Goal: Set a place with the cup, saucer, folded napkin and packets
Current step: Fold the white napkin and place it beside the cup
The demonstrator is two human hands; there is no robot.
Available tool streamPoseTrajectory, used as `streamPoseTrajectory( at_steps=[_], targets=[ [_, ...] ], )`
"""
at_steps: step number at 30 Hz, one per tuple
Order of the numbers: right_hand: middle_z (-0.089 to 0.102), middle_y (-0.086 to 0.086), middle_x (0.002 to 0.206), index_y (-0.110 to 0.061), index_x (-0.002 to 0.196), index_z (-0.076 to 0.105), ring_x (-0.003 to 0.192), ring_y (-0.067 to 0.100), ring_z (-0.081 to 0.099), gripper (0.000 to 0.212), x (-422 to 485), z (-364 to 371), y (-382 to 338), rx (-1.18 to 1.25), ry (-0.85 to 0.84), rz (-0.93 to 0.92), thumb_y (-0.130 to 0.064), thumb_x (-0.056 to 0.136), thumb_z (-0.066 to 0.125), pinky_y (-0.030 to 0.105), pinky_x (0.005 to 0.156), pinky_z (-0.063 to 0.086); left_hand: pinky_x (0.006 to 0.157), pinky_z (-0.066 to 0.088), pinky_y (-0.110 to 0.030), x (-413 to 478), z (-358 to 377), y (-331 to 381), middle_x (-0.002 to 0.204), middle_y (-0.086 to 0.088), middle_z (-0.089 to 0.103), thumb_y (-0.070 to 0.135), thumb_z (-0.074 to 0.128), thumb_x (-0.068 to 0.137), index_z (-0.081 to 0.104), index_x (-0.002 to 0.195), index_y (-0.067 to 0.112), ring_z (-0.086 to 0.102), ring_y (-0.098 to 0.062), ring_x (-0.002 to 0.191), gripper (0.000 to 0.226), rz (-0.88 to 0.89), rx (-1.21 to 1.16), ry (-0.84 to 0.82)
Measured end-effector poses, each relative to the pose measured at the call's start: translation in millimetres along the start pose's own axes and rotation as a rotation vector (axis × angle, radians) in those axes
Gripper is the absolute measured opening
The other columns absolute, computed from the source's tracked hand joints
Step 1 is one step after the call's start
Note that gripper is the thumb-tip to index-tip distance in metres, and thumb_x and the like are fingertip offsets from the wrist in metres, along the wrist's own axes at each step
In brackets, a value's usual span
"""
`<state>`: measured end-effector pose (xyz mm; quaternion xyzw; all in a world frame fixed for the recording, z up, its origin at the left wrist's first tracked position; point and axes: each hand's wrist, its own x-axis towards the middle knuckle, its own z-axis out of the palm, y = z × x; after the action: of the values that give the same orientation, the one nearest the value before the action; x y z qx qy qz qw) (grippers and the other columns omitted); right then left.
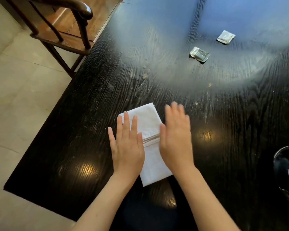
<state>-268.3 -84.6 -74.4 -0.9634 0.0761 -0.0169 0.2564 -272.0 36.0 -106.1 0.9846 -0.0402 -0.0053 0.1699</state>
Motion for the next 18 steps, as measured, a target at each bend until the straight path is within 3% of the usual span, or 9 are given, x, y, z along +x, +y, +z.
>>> streamPoseTrajectory(
  at_steps=[2,4,7,10,13,16,18],
  targets=[
    [0.004,0.004,0.159,-0.014,0.148,0.008,0.146,0.018,-0.007,0.053,27,15,-2,-0.174,-0.175,-0.222,-0.031,0.099,0.022,0.036,0.118,-0.008,0.115,0.004,-0.051,0,8,2,0.155,-0.01,0.015,0.032,0.012,0.095,0.018,0.146,0.01,0.003,-0.025,0.143,0.056,-0.037,0.075,-0.054],
    [-0.003,0.001,0.159,-0.016,0.148,0.0,0.145,0.015,-0.011,0.056,35,30,10,-0.312,-0.288,-0.31,-0.038,0.099,0.017,0.038,0.119,-0.009,0.115,0.008,-0.053,-2,15,2,0.155,-0.011,0.016,0.033,0.012,0.095,0.019,0.145,0.009,0.005,-0.025,0.143,0.057,-0.057,0.108,-0.081],
    [-0.002,-0.001,0.159,-0.017,0.148,0.001,0.145,0.013,-0.006,0.059,37,36,33,-0.342,-0.271,-0.33,-0.042,0.097,0.016,0.039,0.119,-0.007,0.115,0.01,-0.053,-1,19,0,0.155,-0.01,0.018,0.035,0.014,0.095,0.022,0.146,0.009,0.01,-0.024,0.144,0.057,-0.061,0.118,-0.08],
    [0.002,0.0,0.159,-0.016,0.148,0.003,0.145,0.013,-0.003,0.06,38,37,36,-0.368,-0.241,-0.36,-0.044,0.095,0.012,0.037,0.118,-0.009,0.115,0.003,-0.052,-1,18,-3,0.156,-0.008,0.009,0.038,0.01,0.094,0.014,0.147,0.011,0.003,-0.023,0.144,0.06,-0.022,0.121,-0.124],
    [0.001,-0.001,0.159,-0.017,0.148,0.002,0.145,0.012,-0.004,0.06,38,38,35,-0.37,-0.261,-0.343,-0.044,0.096,0.012,0.035,0.117,-0.01,0.116,-0.004,-0.046,3,10,-9,0.158,-0.005,0.002,0.039,0.022,0.096,0.008,0.148,0.015,0.0,-0.02,0.146,0.059,-0.03,-0.101,-0.138],
    [-0.002,-0.002,0.159,-0.018,0.148,0.0,0.145,0.012,-0.005,0.059,39,36,32,-0.35,-0.268,-0.331,-0.044,0.097,0.017,0.034,0.118,-0.01,0.111,0.012,-0.044,26,-9,-26,0.155,-0.006,0.019,0.035,0.048,0.091,0.019,0.146,0.017,0.019,-0.025,0.138,0.064,-0.183,-0.409,-0.067],
    [-0.004,-0.002,0.159,-0.018,0.148,-0.002,0.145,0.012,-0.007,0.06,38,31,29,-0.312,-0.281,-0.31,-0.045,0.097,0.018,0.033,0.117,-0.011,0.106,0.022,-0.043,51,-21,-39,0.14,-0.01,0.04,0.032,0.058,0.086,0.029,0.141,0.015,0.03,-0.03,0.127,0.065,-0.187,-0.412,-0.123]
  ],
)
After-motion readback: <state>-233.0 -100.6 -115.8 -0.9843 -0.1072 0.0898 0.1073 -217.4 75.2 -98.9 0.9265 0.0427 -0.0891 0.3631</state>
